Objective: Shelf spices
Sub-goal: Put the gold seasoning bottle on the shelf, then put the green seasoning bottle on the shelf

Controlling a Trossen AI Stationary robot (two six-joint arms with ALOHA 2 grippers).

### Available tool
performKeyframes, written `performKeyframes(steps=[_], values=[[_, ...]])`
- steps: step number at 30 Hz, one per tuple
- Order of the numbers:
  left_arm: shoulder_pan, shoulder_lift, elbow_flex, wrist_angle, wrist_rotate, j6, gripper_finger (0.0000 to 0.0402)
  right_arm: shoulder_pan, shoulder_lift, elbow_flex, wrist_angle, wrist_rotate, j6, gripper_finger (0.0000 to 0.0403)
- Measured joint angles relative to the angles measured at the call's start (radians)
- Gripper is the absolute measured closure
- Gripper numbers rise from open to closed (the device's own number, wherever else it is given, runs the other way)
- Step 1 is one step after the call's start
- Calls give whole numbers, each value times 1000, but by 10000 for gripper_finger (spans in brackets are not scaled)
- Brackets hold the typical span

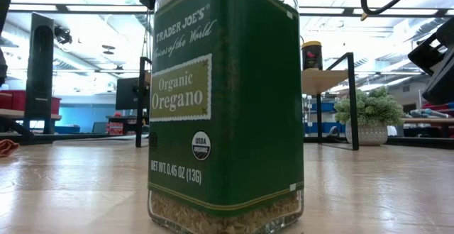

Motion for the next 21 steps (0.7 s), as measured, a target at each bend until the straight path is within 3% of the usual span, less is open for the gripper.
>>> performKeyframes(steps=[3,11,21], values=[[-40,1,12,-13,-26,5,161,0,0,0,0,0,0,400],[-176,1,81,-120,-217,6,161,0,0,0,0,0,6,397],[-424,1,125,-306,-265,6,161,0,0,0,31,-7,67,399]])
